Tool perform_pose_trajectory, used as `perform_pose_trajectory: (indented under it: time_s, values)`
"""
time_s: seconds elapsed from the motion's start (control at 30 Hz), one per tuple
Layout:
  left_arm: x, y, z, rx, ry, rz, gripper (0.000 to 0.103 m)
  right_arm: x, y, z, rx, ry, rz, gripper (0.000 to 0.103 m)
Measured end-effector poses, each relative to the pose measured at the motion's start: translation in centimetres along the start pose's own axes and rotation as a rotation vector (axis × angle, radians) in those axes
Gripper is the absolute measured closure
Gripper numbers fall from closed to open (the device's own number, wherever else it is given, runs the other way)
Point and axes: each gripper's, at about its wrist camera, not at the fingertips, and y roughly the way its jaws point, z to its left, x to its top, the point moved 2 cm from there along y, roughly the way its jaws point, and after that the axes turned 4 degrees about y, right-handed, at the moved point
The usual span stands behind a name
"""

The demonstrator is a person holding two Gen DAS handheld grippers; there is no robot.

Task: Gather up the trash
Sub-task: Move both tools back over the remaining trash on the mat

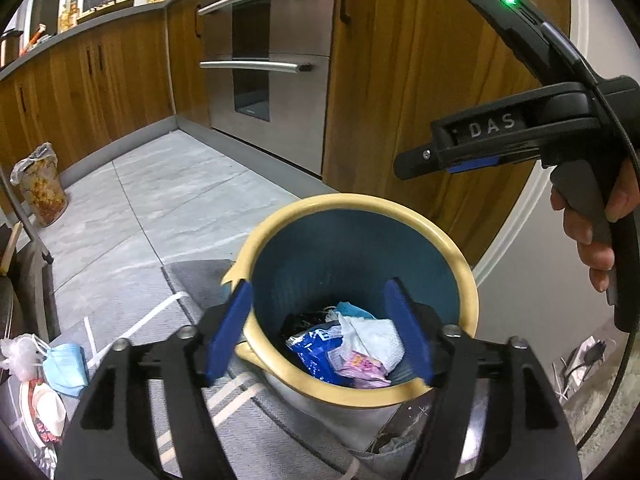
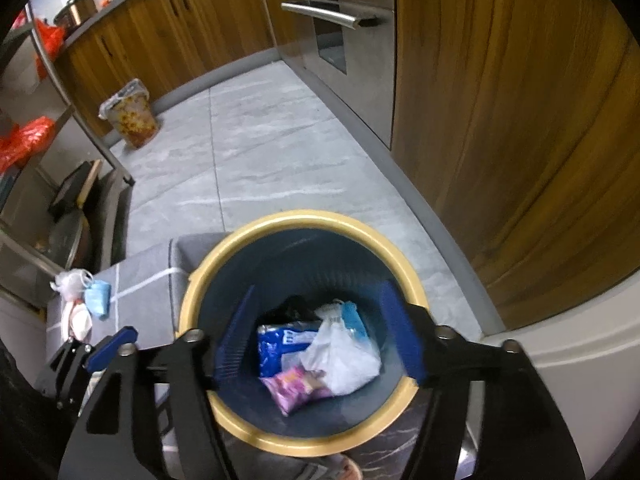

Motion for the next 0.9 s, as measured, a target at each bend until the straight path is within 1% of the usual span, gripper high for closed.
perform_pose_trajectory:
  time_s: [0.07, 0.13, 0.17, 0.33, 0.53, 0.67, 0.9]
  values:
    - [0.0, -0.4, 0.3, 0.015, -0.011, -0.010, 0.014, 0.2, -0.5, 0.4, 0.011, -0.006, -0.033, 0.019]
    - [0.0, -0.9, 0.6, 0.033, -0.018, -0.024, 0.007, 0.4, -1.0, 0.9, 0.022, -0.017, -0.062, 0.015]
    - [0.0, -1.2, 0.8, 0.043, -0.022, -0.029, 0.006, 0.4, -1.2, 1.1, 0.026, -0.023, -0.072, 0.013]
    - [-0.1, -2.0, 2.1, 0.064, -0.045, -0.036, 0.006, 0.7, -2.1, 3.1, 0.051, -0.083, -0.128, 0.010]
    - [-0.7, -3.1, 2.7, 0.096, -0.044, -0.031, 0.006, 0.5, -2.9, 4.7, 0.079, -0.118, -0.154, 0.009]
    - [-0.9, -4.0, 3.1, 0.119, -0.040, -0.037, 0.006, 0.4, -3.0, 5.6, 0.085, -0.121, -0.153, 0.008]
    - [-1.2, -5.1, 3.8, 0.143, -0.054, -0.039, 0.006, -0.1, -3.0, 7.0, 0.061, -0.178, -0.152, 0.008]
